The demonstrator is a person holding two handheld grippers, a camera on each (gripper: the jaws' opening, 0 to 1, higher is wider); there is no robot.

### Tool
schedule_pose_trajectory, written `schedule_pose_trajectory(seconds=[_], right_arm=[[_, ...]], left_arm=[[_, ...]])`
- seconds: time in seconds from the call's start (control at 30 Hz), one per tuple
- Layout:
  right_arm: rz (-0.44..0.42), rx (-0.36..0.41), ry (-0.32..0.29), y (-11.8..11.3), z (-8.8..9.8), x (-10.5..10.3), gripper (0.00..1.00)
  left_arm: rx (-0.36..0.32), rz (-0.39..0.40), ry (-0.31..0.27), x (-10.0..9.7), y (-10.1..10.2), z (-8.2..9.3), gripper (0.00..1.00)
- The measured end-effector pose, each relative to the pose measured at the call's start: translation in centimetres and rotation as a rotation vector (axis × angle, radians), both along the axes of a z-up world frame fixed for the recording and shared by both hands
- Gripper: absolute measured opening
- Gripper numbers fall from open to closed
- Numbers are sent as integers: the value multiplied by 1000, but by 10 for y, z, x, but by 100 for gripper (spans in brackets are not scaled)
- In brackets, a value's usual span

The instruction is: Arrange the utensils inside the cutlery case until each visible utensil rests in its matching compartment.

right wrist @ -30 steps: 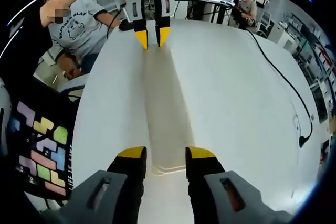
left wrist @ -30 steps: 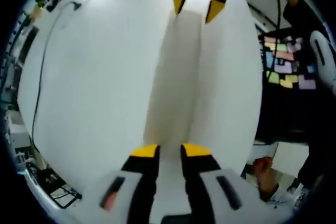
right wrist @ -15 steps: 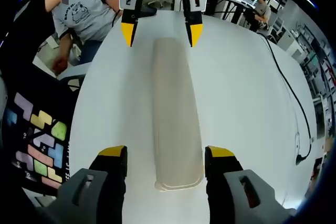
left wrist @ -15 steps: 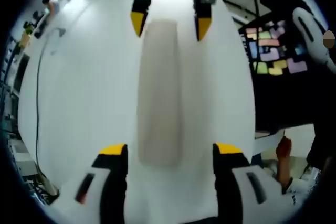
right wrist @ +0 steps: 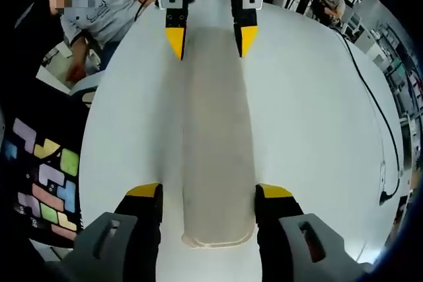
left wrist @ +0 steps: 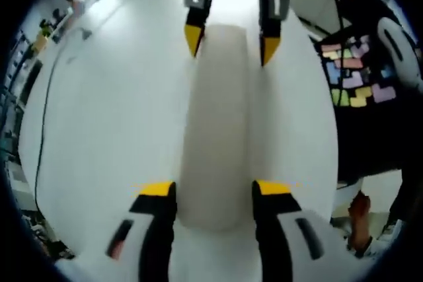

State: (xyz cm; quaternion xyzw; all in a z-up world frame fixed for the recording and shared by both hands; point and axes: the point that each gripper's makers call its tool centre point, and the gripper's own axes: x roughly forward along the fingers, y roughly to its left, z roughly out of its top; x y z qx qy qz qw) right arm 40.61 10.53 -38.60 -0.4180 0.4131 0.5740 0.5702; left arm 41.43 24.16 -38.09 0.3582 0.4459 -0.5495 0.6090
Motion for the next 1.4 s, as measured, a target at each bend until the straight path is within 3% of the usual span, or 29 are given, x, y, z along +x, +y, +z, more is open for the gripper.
schedule_pose_trajectory(seconds=[0.07, 0.27, 0.4, 0.5, 0.53, 0.63, 0.9, 1.23, 1.4], right_arm=[[4, -3, -2, 0, 0, -1, 58], [-28, -1, 2, 5, 0, 0, 59], [-43, -22, 1, 6, -1, 0, 58], [-48, -39, -3, 7, 1, 4, 43], [-64, -45, -27, 2, 2, 7, 43], [-46, 7, -16, 4, 4, 9, 42], [-39, 14, -15, 11, 7, 11, 42], [-20, 49, -32, 16, 8, 5, 42], [-32, 76, -24, 10, 11, 4, 42]], left_arm=[[24, -43, -61, 7, 1, 0, 46], [43, -35, -43, 5, -3, 0, 46], [36, 14, -47, 6, -5, 1, 46], [66, 24, -48, 4, -6, 1, 46], [79, 21, -49, 3, -6, 1, 45], [70, 8, -48, 2, -4, 3, 45], [40, -9, -53, 2, -5, 3, 44], [83, -14, -46, 0, -4, 3, 44], [65, -18, -56, 4, -10, 15, 44]])
